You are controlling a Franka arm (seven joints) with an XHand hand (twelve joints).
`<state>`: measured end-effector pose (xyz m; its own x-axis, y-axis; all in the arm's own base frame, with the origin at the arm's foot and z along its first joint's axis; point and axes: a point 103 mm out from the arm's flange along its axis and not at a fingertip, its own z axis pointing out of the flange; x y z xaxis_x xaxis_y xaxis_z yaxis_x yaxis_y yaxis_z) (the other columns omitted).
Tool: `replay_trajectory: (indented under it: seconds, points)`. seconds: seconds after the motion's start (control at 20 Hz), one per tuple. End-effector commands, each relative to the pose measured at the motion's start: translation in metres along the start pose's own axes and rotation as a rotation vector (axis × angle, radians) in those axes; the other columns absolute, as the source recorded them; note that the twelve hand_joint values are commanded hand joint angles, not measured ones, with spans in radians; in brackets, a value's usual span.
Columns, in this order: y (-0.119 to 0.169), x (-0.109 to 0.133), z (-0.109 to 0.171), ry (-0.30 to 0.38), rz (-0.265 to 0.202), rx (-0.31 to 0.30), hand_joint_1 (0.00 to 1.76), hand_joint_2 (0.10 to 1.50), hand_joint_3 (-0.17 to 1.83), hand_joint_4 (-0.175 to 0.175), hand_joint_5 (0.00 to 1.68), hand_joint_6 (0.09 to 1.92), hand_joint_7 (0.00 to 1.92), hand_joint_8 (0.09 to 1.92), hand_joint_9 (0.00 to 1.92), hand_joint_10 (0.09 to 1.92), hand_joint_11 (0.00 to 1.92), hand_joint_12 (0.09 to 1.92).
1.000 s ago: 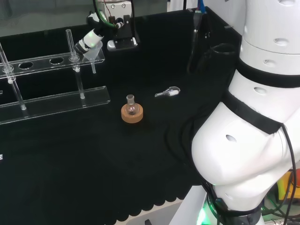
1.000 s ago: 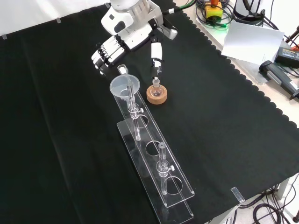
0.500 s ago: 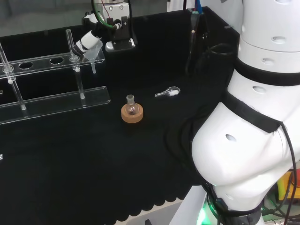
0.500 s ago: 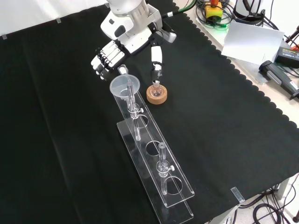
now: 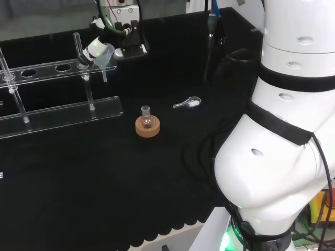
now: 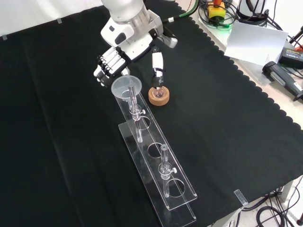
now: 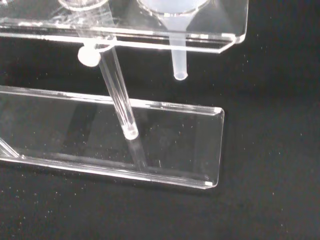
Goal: Pick up the funnel from the transparent funnel stand.
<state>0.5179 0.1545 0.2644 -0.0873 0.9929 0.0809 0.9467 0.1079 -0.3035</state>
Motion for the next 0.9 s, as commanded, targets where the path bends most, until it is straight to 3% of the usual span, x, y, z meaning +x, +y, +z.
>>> replay_trajectory:
  seconds: [0.05, 0.55, 0.6, 0.9]
  points:
    - [0.001, 0.0, 0.004, -0.007, 0.01, 0.017, 0.56, 0.68, 0.01, -0.032, 0.0, 0.09, 0.09, 0.15, 0.05, 0.09, 0.0, 0.65]
    - [0.0, -0.008, 0.012, -0.013, 0.028, 0.031, 0.55, 0.68, 0.01, -0.065, 0.0, 0.09, 0.13, 0.19, 0.07, 0.09, 0.0, 0.66]
    - [-0.002, -0.019, 0.011, -0.004, 0.027, 0.03, 0.55, 0.68, 0.01, -0.069, 0.0, 0.09, 0.13, 0.22, 0.07, 0.09, 0.0, 0.67]
    - [-0.002, -0.026, 0.011, -0.009, 0.027, 0.029, 0.55, 0.68, 0.0, -0.079, 0.0, 0.09, 0.1, 0.47, 0.0, 0.4, 0.0, 0.7]
